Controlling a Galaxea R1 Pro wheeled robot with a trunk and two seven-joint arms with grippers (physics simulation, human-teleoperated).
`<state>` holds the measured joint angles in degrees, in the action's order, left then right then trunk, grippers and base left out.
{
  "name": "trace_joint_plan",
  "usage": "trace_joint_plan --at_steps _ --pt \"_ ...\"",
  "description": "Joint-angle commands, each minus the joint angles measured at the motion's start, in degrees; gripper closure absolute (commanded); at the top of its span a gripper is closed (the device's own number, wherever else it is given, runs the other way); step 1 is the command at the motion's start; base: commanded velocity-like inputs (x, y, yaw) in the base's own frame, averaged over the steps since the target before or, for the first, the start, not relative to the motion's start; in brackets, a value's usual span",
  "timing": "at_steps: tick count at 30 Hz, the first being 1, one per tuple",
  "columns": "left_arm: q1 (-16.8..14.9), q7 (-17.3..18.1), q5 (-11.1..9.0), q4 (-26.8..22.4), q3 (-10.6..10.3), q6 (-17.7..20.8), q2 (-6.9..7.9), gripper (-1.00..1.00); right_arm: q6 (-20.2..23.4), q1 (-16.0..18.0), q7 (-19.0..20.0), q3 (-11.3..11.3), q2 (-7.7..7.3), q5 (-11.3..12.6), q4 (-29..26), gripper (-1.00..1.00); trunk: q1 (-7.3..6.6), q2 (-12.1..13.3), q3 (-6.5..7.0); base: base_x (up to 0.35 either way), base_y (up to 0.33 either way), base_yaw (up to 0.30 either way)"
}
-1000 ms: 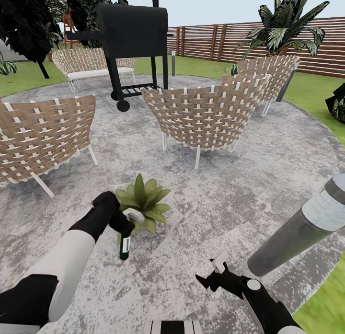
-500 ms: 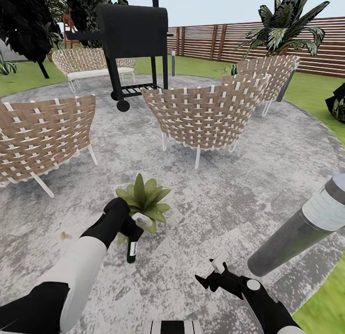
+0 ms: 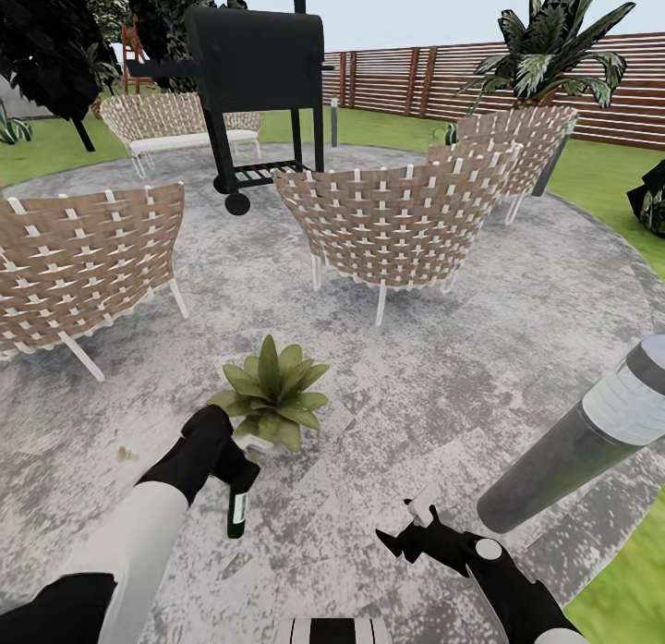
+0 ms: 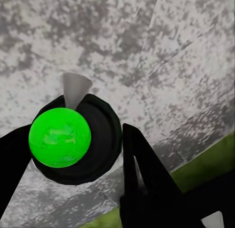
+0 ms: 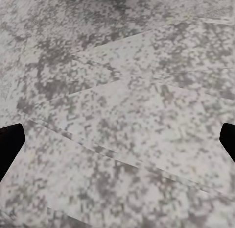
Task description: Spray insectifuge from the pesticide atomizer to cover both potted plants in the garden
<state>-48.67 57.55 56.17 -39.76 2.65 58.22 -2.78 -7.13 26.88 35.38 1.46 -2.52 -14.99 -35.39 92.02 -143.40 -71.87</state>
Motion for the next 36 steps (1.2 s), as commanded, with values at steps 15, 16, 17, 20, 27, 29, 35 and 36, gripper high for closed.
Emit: trace_joint_plan --at_steps 15,16,17,20,27,29,35,36 --pt "1.6 0.5 1.1 -6.1 0.6 -0.1 2.56 1.00 -0.5 0.0 -0.1 0.0 -0.10 -0.6 0.0 -1.00 -0.01 0.0 -0.04 0.000 0.000 0.000" --pt "2.7 0.5 1.1 -6.2 0.5 -0.2 2.62 1.00 -0.5 0.0 -0.1 0.0 -0.11 -0.6 0.1 -1.00 -0.01 0.0 -0.04 0.018 0.000 0.000" --pt "3.2 0.5 1.1 -6.2 0.5 -0.2 2.64 1.00 -0.5 0.0 -0.1 0.0 -0.11 -0.6 0.1 -1.00 -0.01 0.0 -0.04 0.063 0.044 0.000" --pt "4.0 0.5 1.0 -6.2 0.4 -0.3 2.51 1.00 -0.5 0.0 -0.1 0.0 -0.12 -0.6 0.1 -1.00 -0.01 0.0 -0.04 0.131 0.190 0.000" --pt "4.1 0.4 1.0 -6.9 0.1 -0.2 2.29 1.00 -0.5 0.0 -0.1 -0.1 -0.12 -0.7 0.0 -1.00 -0.01 0.0 -0.04 0.018 0.028 0.000" --pt "4.0 0.4 1.1 -10.4 0.2 -0.2 2.16 1.00 -0.4 0.0 -0.1 -0.1 -0.12 -0.7 0.0 -1.00 -0.01 0.0 -0.04 0.000 0.001 0.000" --pt "4.2 0.3 1.1 -11.6 0.5 -0.3 2.82 1.00 -0.4 0.0 -0.1 -0.1 -0.12 -0.7 0.0 -1.00 -0.01 0.0 -0.04 0.000 0.000 0.000" --pt "4.2 0.3 1.1 -11.7 0.6 -0.3 2.86 1.00 -0.5 0.1 -0.1 -0.1 -0.12 -0.7 0.0 -1.00 -0.01 0.0 -0.04 0.000 0.000 0.000"
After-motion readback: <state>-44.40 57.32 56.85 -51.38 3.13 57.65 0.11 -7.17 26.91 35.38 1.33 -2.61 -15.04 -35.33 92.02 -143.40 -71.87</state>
